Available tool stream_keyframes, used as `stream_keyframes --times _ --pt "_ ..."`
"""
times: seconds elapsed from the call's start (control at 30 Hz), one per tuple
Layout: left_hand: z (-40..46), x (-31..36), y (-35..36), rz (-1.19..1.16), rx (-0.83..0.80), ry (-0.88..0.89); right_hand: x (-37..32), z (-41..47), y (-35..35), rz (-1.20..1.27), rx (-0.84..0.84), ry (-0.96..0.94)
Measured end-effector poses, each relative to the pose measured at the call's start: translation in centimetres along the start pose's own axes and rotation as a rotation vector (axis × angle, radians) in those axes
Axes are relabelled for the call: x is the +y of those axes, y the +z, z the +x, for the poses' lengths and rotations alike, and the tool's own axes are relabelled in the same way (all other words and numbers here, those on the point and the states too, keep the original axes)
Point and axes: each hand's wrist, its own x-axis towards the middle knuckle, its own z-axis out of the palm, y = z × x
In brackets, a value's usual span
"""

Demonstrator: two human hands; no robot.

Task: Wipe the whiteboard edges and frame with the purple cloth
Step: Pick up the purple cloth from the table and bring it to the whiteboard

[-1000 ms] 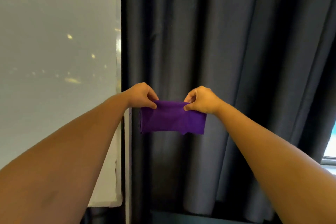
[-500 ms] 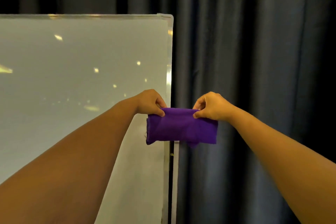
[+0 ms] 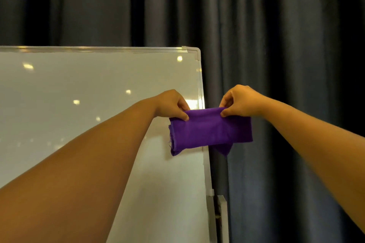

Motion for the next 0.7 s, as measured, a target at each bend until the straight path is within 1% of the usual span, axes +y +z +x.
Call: stream_keyframes --times 0.13,0.23,0.3,0.37,0.43,0.47,0.5,0.57,0.63,0.7 --pt "2.6 -0.3 -1.4 0.057 0.045 0.027 0.1 2.4 -1.0 -0.074 0.054 -0.011" --pt "4.7 0.0 -3.4 0.146 0.139 0.045 0.1 4.7 -2.6 -0.140 0.176 -0.049" --pt "5.9 0.4 -5.1 0.201 0.253 0.063 -0.2 6.3 -4.0 -0.209 0.282 -0.093" --pt "6.9 0.6 -6.3 0.252 0.397 0.095 -0.4 7.7 -4.9 -0.282 0.424 -0.133" --pt "7.7 0.4 -6.3 0.292 0.537 0.133 -0.2 8.7 -4.9 -0.384 0.571 -0.175" --pt "8.0 0.0 -5.7 0.296 0.583 0.142 0.1 8.9 -4.2 -0.445 0.614 -0.201" --pt "8.3 -0.4 -4.8 0.301 0.608 0.144 0.6 9.1 -3.3 -0.503 0.633 -0.230" --pt "8.7 -1.7 -2.6 0.318 0.615 0.134 1.8 9.1 -0.6 -0.557 0.618 -0.266" --pt "8.8 -2.9 -0.5 0.326 0.614 0.135 2.9 8.8 2.0 -0.533 0.600 -0.247" --pt "8.8 -3.7 0.9 0.325 0.637 0.161 3.5 8.3 3.8 -0.481 0.618 -0.198"
